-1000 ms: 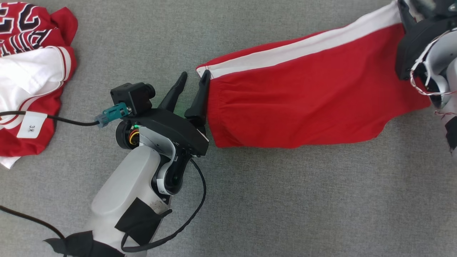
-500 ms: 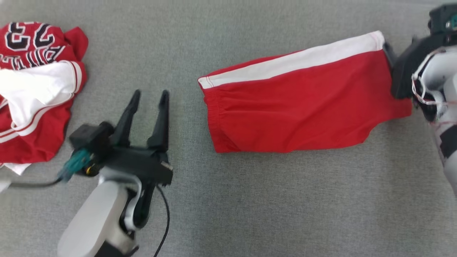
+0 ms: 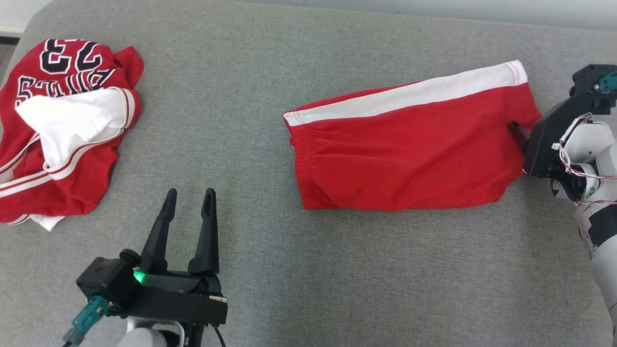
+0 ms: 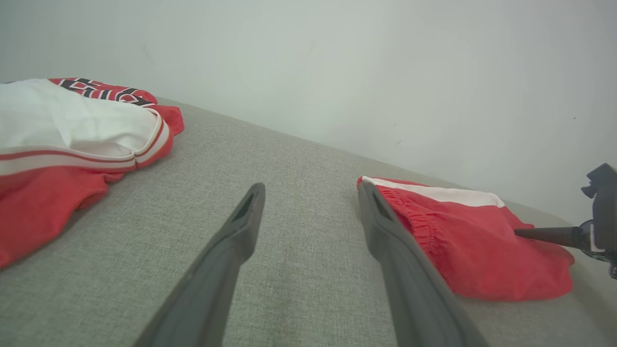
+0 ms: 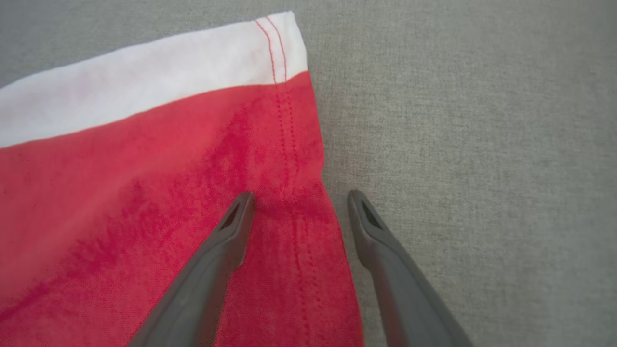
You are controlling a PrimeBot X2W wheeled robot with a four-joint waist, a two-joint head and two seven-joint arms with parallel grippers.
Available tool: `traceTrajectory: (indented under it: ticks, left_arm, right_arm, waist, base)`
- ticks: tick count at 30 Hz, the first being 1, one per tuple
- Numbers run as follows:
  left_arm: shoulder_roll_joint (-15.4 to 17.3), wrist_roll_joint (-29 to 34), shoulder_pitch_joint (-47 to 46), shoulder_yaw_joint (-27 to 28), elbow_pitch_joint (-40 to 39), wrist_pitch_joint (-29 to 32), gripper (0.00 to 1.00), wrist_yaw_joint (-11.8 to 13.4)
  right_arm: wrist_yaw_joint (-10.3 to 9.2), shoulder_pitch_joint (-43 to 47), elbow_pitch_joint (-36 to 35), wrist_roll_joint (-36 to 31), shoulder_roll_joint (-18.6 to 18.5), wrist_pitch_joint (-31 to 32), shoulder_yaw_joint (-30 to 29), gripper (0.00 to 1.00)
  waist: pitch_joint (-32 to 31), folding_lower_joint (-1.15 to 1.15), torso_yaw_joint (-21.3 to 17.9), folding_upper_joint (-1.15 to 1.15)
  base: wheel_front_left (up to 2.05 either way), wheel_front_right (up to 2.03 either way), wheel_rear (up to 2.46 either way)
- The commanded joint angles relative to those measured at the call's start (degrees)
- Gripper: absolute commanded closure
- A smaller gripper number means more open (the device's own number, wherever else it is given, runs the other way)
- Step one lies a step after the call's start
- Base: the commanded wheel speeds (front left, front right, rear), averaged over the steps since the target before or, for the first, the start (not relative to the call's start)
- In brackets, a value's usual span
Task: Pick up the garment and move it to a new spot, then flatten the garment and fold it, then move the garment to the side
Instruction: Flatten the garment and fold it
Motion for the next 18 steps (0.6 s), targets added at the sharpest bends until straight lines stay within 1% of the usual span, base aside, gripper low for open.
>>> traceTrajectory:
  ticks: [1,4,8,9,10,11,12,13,18]
  left_arm:
    - [-0.4,0.8,0.4,0.1,0.0,-0.2,0.00,-0.4]
    - [-1.3,1.1,0.3,-0.1,0.5,-0.2,0.00,-1.0]
    - [-2.0,1.0,0.4,0.0,1.5,-0.2,0.00,-1.8]
    - [-2.1,1.0,0.4,0.0,1.7,-0.2,0.00,-2.0]
    - [-2.1,1.0,0.4,0.1,2.0,-0.2,0.00,-2.0]
    - [-2.2,1.0,0.4,0.1,2.2,-0.2,0.00,-2.3]
    - [-2.3,1.0,0.4,0.1,2.5,-0.2,0.00,-2.5]
    - [-2.3,1.0,0.5,0.1,2.7,-0.2,0.00,-2.4]
    - [-2.6,1.3,1.1,-0.1,3.5,-0.2,0.00,-2.7]
  right_arm:
    - [-0.15,0.9,0.3,-0.4,0.7,0.7,-0.3,0.00]
    - [-0.12,1.8,1.0,-1.1,2.2,2.4,-1.5,0.00]
    - [0.06,2.8,0.5,-1.7,4.1,4.5,-1.7,0.00]
    - [0.06,3.0,0.4,-1.7,4.3,5.0,-1.8,0.15]
    - [0.06,3.1,0.2,-1.8,4.3,5.3,-1.9,0.36]
    - [0.06,3.3,0.0,-2.0,4.3,5.6,-2.0,0.73]
    - [0.06,3.5,-0.3,-2.6,4.0,5.4,-2.1,0.93]
    - [0.05,3.6,-0.5,-3.1,3.7,5.2,-2.4,1.00]
    - [-0.08,4.8,-1.4,-5.8,2.3,3.9,-4.3,1.00]
  waist:
    - [0.3,0.01,0.6,0.00]
    - [0.4,0.01,1.3,0.00]
    - [0.3,0.01,1.9,0.00]
    - [0.3,0.01,2.0,0.00]
    - [0.2,0.01,2.0,0.00]
    - [0.1,0.01,2.1,0.00]
    - [-0.1,0.01,2.2,0.00]
    - [-0.3,0.01,2.3,0.00]
    - [-1.6,0.01,2.2,0.00]
  base:
    - [0.00,0.00,0.00]
    - [0.00,0.00,0.00]
    - [0.00,0.00,0.00]
    - [0.00,0.00,0.00]
    - [0.00,0.00,0.00]
    - [0.00,0.00,0.00]
    - [0.00,0.00,0.00]
    - [0.00,0.00,0.00]
    - [0.00,0.00,0.00]
